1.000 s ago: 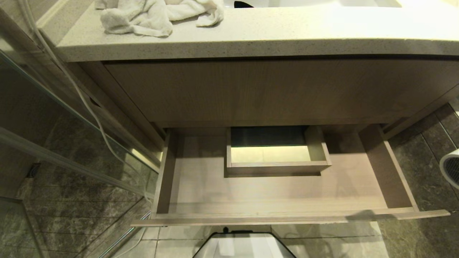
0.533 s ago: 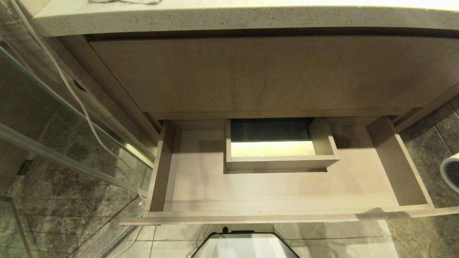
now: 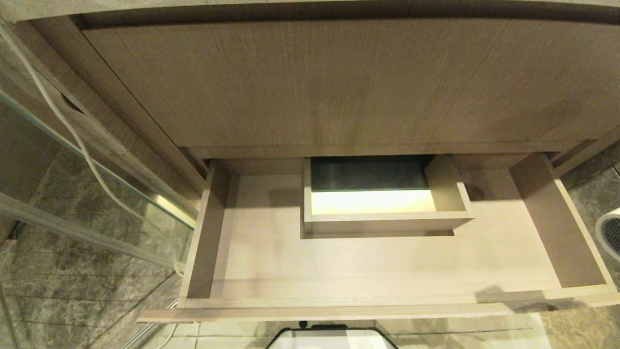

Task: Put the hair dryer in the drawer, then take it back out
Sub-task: Put it into the drawer

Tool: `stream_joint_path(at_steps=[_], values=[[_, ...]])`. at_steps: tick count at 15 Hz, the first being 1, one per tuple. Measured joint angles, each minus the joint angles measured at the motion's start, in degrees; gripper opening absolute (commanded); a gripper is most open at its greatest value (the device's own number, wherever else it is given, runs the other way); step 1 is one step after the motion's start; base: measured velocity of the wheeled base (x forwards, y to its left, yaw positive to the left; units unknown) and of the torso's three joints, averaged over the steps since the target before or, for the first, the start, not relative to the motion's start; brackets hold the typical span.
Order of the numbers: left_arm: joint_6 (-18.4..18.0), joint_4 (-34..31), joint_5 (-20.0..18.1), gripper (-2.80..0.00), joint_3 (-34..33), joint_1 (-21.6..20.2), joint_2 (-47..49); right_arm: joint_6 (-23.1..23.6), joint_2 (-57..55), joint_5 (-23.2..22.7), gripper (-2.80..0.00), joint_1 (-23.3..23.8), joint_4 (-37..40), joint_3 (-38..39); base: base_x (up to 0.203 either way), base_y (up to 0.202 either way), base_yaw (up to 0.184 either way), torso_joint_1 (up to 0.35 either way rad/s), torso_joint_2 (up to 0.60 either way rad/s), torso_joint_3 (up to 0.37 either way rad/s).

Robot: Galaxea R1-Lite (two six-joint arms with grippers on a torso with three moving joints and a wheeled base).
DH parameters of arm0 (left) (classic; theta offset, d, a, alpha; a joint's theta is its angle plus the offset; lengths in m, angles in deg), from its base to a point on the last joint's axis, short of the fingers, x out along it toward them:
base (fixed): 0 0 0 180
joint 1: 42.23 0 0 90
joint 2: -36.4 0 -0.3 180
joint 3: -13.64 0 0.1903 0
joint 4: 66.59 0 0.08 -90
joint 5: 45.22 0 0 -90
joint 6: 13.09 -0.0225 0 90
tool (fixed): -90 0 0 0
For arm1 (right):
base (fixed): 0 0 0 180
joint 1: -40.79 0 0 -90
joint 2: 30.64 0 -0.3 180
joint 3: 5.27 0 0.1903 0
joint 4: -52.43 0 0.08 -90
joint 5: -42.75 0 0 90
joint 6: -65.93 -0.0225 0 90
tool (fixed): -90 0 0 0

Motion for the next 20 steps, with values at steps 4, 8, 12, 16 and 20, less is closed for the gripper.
stream_joint_path(at_steps=[4, 8, 12, 16, 20], values=[[0.01, 0.11, 0.0, -2.8, 0.02, 0.0, 0.0, 0.04, 0.06, 0.11, -2.8, -0.11, -0.5, 0.26, 0.0, 0.0, 0.0, 0.03, 0.27, 0.319], [-0.02, 0.02, 0.0, -2.8, 0.0, 0.0, 0.0, 0.04, -0.11, 0.13, -2.8, -0.29, -0.5, 0.41, 0.0, 0.0, 0.0, 0.09, 0.07, 0.132], [0.0, 0.0, 0.0, -2.8, 0.0, 0.0, 0.0, -0.74, -2.09, 0.13, -2.8, -0.35, -0.94, 0.04, 0.0, 0.0, 0.0, 0.033, 0.03, 0.044], [-0.02, 0.01, -0.02, -2.8, 0.0, 0.0, 0.0, -5.74, -7.87, 0.11, -2.8, -2.29, -1.67, -1.95, 0.0, 0.0, 0.0, 0.007, 0.0, 0.026], [-0.02, 0.01, 0.0, -2.8, 0.0, 0.0, 0.0, -10.43, -15.86, -0.16, -2.8, -3.5, -7.08, -4.85, 0.0, 0.0, 0.0, 0.0, 0.0, 0.0]])
